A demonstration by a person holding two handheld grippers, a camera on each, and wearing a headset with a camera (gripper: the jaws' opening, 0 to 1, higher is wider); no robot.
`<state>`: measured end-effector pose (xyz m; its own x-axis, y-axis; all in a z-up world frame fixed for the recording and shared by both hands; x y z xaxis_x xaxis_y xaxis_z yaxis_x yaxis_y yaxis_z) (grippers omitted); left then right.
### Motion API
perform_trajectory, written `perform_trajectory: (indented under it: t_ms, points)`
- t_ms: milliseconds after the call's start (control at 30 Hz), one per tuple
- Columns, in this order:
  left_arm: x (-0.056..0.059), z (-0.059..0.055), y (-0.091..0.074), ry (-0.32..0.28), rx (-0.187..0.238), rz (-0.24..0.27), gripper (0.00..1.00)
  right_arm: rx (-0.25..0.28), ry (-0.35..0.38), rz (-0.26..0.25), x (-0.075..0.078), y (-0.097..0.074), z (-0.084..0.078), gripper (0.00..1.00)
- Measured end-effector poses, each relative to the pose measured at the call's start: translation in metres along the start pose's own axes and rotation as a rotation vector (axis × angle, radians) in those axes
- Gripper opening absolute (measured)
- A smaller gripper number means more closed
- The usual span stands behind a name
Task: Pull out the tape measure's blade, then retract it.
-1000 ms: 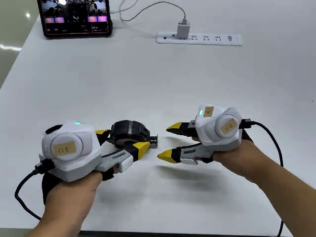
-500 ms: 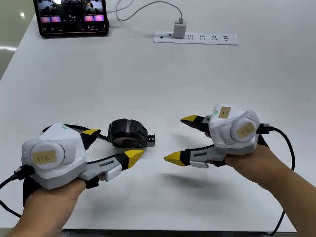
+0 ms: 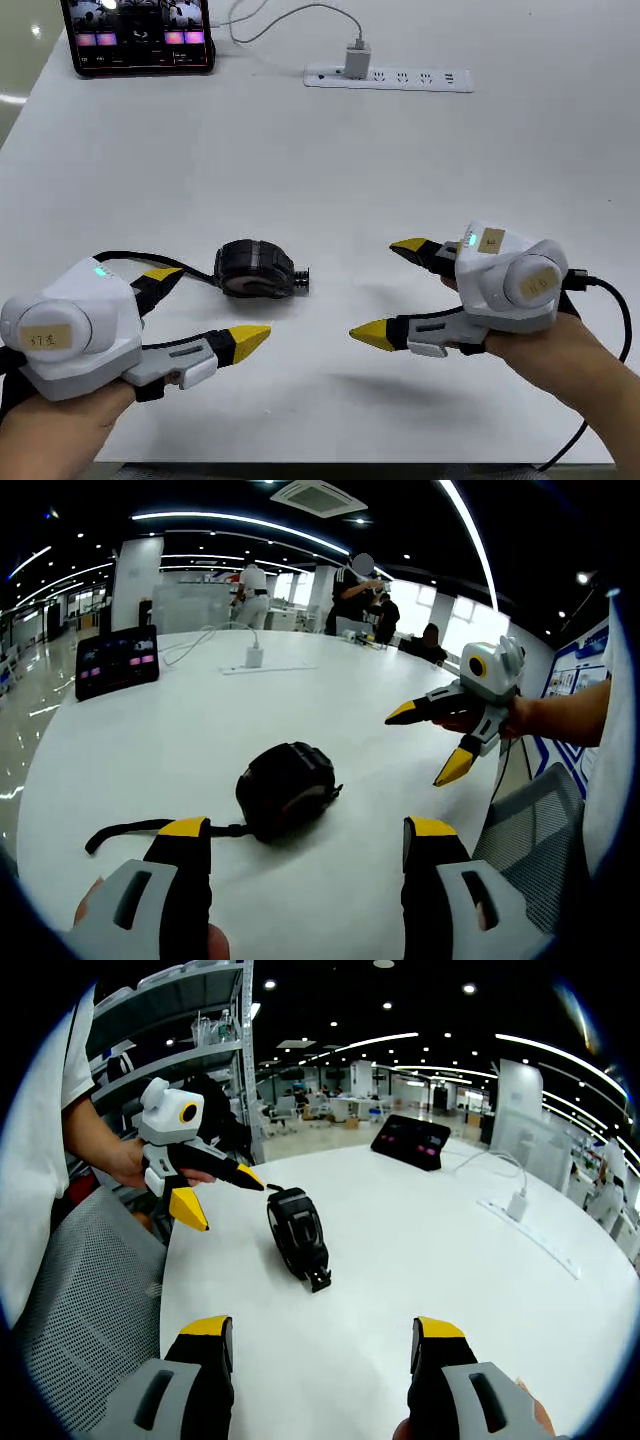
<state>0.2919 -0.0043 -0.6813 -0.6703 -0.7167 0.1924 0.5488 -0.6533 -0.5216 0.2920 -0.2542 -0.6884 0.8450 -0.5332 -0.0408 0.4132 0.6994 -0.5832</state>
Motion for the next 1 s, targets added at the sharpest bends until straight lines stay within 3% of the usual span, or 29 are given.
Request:
perform_trajectory:
  t_ms: [333, 600, 1000]
  points:
    - [-0.003, -0.005, -0.011, 0.05, -0.01, -0.033, 0.8, -0.014, 0.022, -0.016, -0.006, -0.017, -0.013, 0.75]
    - [-0.006, -0.01, -0.02, 0.137, -0.033, -0.043, 0.8, -0.019, 0.033, -0.037, -0.011, -0.029, -0.021, 0.78]
    - [-0.009, -0.017, -0.029, 0.178, -0.047, -0.063, 0.81, -0.047, 0.041, -0.059, -0.008, -0.051, -0.039, 0.86]
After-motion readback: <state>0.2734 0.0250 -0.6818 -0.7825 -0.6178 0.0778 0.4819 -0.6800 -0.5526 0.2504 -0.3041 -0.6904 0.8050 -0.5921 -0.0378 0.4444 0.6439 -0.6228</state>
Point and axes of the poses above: the centre of the closed fingertips' face, and the gripper's own axes: y roughly forward along the fingers, x roughly to its right, z roughly out of its top, the point moved 7 cm from there along -y, roughly backward along the fingers
